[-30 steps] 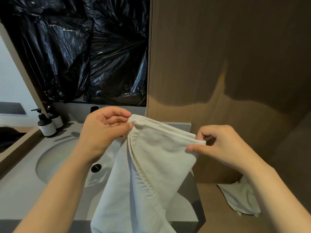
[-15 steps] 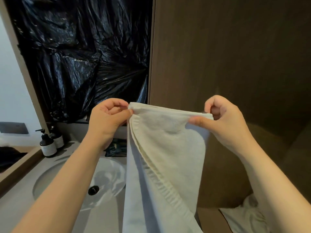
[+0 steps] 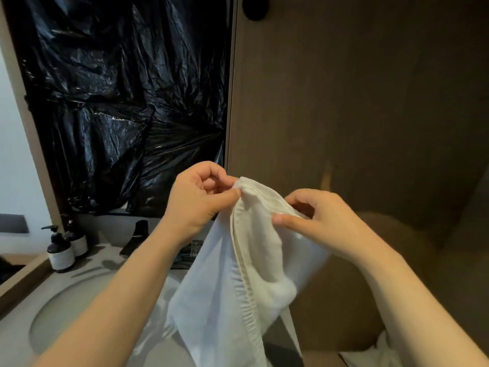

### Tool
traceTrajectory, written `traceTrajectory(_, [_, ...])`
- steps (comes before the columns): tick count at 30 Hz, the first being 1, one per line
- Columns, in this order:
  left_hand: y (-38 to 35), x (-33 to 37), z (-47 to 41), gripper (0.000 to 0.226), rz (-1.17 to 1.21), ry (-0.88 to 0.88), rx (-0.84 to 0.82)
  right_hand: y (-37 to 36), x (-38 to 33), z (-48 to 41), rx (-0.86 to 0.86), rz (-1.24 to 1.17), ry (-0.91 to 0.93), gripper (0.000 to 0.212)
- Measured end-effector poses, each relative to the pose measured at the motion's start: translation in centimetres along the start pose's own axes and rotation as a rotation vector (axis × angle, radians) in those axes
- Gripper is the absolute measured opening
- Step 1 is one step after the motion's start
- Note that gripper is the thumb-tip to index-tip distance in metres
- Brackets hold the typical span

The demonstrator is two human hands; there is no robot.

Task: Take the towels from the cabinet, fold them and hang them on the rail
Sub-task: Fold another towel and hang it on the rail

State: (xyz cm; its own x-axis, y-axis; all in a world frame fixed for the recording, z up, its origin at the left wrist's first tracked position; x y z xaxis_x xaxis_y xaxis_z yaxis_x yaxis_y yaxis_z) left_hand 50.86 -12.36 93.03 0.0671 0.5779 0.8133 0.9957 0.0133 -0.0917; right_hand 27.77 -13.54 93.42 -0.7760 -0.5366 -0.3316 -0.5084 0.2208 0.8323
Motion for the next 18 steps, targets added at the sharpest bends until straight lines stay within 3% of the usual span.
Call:
traceTrajectory(5, [0.3, -0.4, -0.3, 0.023, 0.01, 0.015, 0.0, -1.4, -0.5, 0.0, -0.052, -0.201, 0.006, 0.089])
traceTrajectory(7, [0.6, -0.5, -0.4, 0.024, -0.006, 0.012, -0.003, -1.7, -0.7, -0.2, -0.006, -0.156, 0.016, 0.082])
traceTrajectory(14, [1.0, -0.6, -1.1, 0.03, 0.004, 0.014, 0.014, -3.7, -3.4, -1.5, 0.101, -0.047, 0.126, 0.026])
traceTrajectory(18, [1.7, -1.7, -0.5, 0.022, 0.032, 0.083, 0.052, -4.3, -3.8, -1.9, 0.141, 0.062, 0.105, 0.022])
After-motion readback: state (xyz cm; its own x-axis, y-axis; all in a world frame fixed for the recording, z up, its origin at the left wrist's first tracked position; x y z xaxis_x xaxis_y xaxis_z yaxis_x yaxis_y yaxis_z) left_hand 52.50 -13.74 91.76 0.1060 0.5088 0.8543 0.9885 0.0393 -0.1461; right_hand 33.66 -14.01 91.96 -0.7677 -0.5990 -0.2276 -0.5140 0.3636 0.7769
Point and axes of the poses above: each hand's wrist, its own z-axis away from the middle knuckle, its own y-axis out of the back of the hand, x = y × z, the point moved 1 cm from there along -z, towards the middle knuckle, and after that the axes turned 6 degrees about z, right-handed, at the moved point
